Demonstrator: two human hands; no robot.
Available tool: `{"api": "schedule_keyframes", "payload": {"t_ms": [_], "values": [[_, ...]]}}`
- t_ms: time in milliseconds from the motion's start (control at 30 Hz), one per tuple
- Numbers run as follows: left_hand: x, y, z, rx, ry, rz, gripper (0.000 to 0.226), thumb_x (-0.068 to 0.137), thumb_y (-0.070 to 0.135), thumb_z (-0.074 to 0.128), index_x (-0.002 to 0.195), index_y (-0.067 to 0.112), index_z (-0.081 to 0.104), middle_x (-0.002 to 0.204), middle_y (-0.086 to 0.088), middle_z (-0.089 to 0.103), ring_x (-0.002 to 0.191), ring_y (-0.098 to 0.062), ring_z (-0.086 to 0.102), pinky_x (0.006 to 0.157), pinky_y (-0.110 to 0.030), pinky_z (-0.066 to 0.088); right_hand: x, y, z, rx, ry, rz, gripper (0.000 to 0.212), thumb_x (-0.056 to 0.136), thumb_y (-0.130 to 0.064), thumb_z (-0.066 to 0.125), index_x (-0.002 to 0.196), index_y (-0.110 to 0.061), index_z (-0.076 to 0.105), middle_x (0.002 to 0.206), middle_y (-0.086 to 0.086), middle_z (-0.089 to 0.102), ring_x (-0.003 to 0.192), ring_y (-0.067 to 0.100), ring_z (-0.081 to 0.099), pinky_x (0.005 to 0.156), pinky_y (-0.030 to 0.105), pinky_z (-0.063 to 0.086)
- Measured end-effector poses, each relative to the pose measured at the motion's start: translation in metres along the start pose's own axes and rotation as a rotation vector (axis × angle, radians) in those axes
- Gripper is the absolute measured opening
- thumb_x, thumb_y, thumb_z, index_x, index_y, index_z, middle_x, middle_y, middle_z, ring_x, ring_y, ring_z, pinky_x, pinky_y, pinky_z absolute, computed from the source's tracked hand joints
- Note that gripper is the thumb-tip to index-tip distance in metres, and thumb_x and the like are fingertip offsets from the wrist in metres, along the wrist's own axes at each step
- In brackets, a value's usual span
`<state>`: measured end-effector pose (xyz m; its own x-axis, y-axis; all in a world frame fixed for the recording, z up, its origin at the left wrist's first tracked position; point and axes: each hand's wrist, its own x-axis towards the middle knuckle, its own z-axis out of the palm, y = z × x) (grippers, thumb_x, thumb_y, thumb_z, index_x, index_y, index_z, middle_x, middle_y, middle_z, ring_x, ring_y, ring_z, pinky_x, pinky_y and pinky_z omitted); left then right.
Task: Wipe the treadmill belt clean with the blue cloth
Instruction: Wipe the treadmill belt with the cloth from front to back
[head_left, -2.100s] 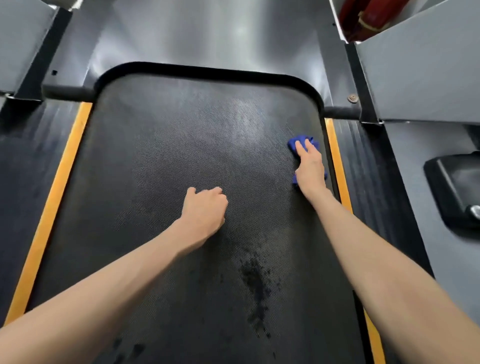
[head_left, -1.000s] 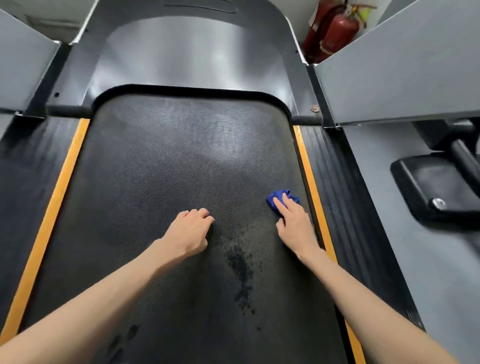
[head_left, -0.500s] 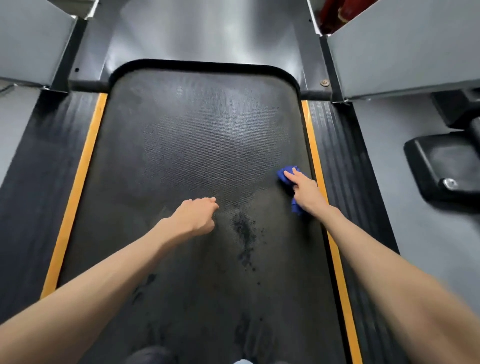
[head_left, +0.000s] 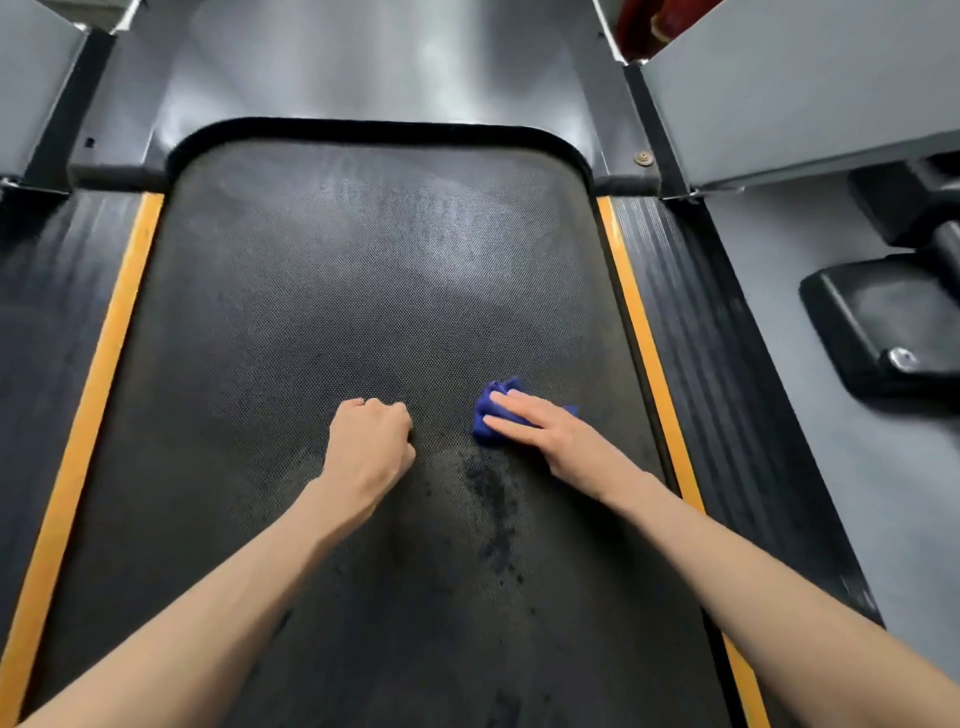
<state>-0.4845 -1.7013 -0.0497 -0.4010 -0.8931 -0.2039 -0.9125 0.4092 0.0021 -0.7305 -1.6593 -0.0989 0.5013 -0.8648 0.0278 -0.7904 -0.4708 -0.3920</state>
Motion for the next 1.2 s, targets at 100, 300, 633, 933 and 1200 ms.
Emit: {"api": "schedule_keyframes", "payload": {"t_ms": [100, 300, 633, 933, 1200], "values": [[-0.006, -0.009, 0.006, -0.098, 0.051, 0.018, 0.031, 0.062, 0.006, 0.051, 0.08, 0.013, 0.075, 0.07, -0.006, 0.072, 0.068, -0.028, 0.068, 0.068, -0.033, 0.051, 0.014, 0.006, 0.0, 0.041, 0.262, 0.345, 0.067, 0.069, 0.021, 0.046, 0.131, -0.007, 0.051, 0.142, 0.017, 0.041, 0.133, 0.031, 0.036, 0.113, 0.027, 0.019], [-0.009, -0.015, 0.011, -0.126, -0.137, 0.005, 0.054, 0.083, 0.01, 0.041, 0.135, 0.025, 0.044, 0.139, 0.008, 0.048, 0.126, -0.019, 0.047, 0.111, -0.043, 0.02, 0.031, -0.042, 0.022, 0.059, 0.168, 0.289, 0.071, 0.067, 0.02, 0.042, 0.133, -0.006, 0.049, 0.143, 0.017, 0.039, 0.134, 0.031, 0.034, 0.112, 0.032, 0.017], [-0.005, -0.01, 0.002, -0.143, -0.164, -0.057, 0.047, 0.083, 0.014, 0.043, 0.128, 0.025, 0.051, 0.132, 0.007, 0.056, 0.125, -0.019, 0.047, 0.114, -0.04, 0.012, 0.022, -0.025, -0.002, 0.061, 0.277, 0.506, 0.066, 0.069, 0.016, 0.041, 0.132, -0.003, 0.048, 0.143, 0.021, 0.037, 0.134, 0.032, 0.034, 0.112, 0.025, 0.015], [-0.007, -0.008, -0.004, -0.166, -0.248, -0.035, 0.052, 0.078, 0.009, 0.044, 0.129, 0.016, 0.049, 0.135, -0.001, 0.053, 0.127, -0.021, 0.046, 0.115, -0.036, 0.01, 0.005, 0.006, -0.021, -0.034, 0.315, 0.728, 0.072, 0.079, 0.018, 0.046, 0.144, -0.009, 0.029, 0.154, 0.013, 0.019, 0.142, 0.027, 0.016, 0.114, 0.027, 0.014], [-0.001, 0.008, -0.024, -0.121, -0.266, -0.144, 0.039, 0.087, 0.017, 0.045, 0.124, 0.013, 0.057, 0.121, -0.007, 0.061, 0.118, -0.027, 0.049, 0.113, -0.033, 0.018, -0.02, -0.007, -0.022, -0.028, 0.209, 0.632, 0.078, 0.073, 0.023, 0.048, 0.143, -0.008, 0.032, 0.152, 0.013, 0.023, 0.141, 0.028, 0.021, 0.113, 0.026, 0.011]]}}
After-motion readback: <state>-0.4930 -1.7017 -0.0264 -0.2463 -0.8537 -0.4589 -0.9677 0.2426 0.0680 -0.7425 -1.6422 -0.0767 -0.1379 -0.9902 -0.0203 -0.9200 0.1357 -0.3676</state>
